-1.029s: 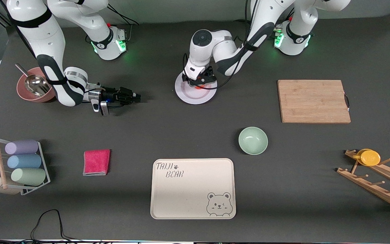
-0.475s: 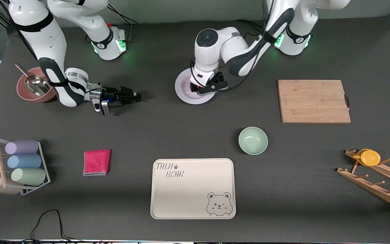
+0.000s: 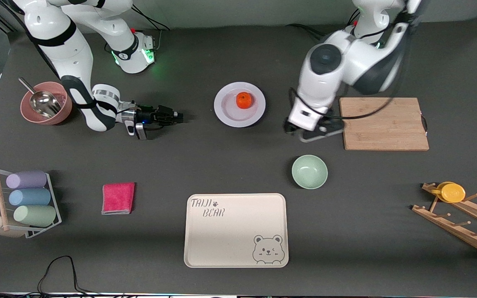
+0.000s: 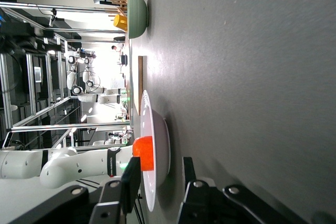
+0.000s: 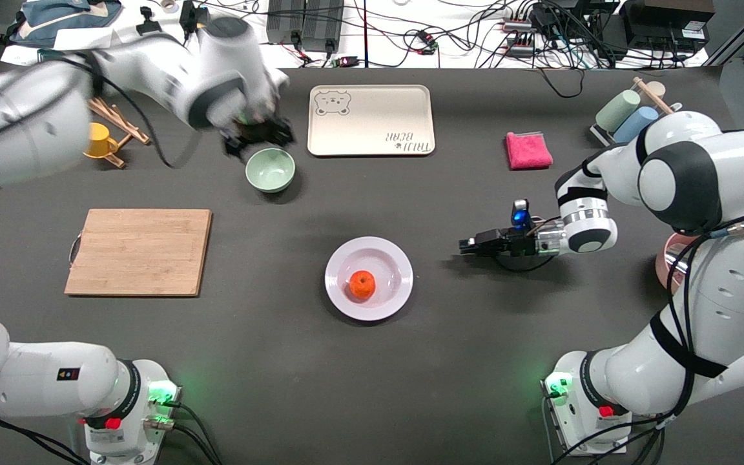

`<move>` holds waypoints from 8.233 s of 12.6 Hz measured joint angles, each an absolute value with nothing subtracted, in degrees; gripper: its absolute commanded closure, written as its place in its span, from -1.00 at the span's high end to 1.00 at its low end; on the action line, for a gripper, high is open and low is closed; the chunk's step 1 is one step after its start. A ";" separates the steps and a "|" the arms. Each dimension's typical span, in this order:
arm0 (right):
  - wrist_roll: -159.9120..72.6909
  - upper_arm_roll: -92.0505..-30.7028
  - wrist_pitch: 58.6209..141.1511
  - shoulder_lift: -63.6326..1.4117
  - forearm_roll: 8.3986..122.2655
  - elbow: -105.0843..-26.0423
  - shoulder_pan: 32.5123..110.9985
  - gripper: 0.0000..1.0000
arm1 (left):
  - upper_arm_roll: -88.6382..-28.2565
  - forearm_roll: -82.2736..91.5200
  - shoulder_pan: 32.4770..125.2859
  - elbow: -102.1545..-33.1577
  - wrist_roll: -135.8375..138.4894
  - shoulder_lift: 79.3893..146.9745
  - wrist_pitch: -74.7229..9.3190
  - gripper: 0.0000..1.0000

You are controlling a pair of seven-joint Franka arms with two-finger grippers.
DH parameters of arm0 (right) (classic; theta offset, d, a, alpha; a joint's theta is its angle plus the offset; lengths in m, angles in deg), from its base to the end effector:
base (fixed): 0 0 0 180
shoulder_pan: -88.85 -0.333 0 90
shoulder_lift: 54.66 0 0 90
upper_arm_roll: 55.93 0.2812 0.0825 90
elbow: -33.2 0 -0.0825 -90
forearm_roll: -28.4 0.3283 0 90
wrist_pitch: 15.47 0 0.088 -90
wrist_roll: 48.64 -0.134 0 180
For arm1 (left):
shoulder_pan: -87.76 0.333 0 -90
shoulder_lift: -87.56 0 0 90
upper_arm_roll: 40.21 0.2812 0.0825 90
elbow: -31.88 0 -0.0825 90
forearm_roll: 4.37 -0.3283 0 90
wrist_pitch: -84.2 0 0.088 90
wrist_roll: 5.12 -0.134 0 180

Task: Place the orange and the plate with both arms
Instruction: 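Raise the left gripper back to rest while the right gripper nears the plate, then grip the white plate rim with the right gripper, then slide the plate with the orange onto the bear tray with the right gripper, then settle the plate on the tray and open the right gripper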

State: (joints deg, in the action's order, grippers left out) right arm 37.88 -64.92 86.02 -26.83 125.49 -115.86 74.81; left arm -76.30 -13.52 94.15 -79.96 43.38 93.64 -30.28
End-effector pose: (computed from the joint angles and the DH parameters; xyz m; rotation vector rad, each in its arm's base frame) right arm 0.3137 0.1302 0.1018 -1.8360 0.0204 -0.0290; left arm 0.4607 -0.2411 0.3945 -3.0285 -0.3968 -0.0340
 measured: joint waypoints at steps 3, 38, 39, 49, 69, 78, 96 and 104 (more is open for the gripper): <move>37.89 -61.73 87.90 -26.83 128.84 -115.64 74.73 -0.21 | -76.09 -12.32 105.34 -72.98 29.64 92.63 -22.85 1.00; 40.35 -43.37 101.74 -24.74 142.85 -109.73 71.37 -1.00 | -33.34 -7.30 81.17 -65.16 2.35 89.16 -5.20 1.00; 40.35 -43.34 101.74 -24.70 142.85 -109.64 71.37 -1.00 | -33.34 -7.30 81.11 -65.16 2.35 89.16 -5.20 1.00; 34.52 -43.49 96.81 -28.54 143.17 -106.57 76.05 -1.00 | -33.33 -7.29 81.08 -65.11 2.35 89.03 -7.48 1.00; 1.21 -45.53 98.12 -31.68 124.71 -81.42 83.17 -1.00 | -31.96 -1.45 81.11 -64.15 0.35 88.30 -8.63 1.00; -16.83 -47.08 104.06 -1.42 113.98 -37.26 82.71 -1.00 | -30.53 -1.36 81.12 -64.17 -1.12 87.39 -8.49 1.00; -9.95 -48.20 114.08 15.18 115.48 -24.38 78.27 -1.00 | -30.46 -1.39 81.13 -65.52 -1.32 87.37 -8.09 1.00; -7.00 -48.18 114.87 16.45 115.90 -24.39 78.25 -1.00 | -30.66 -1.39 81.06 -65.95 -1.39 86.78 -8.33 1.00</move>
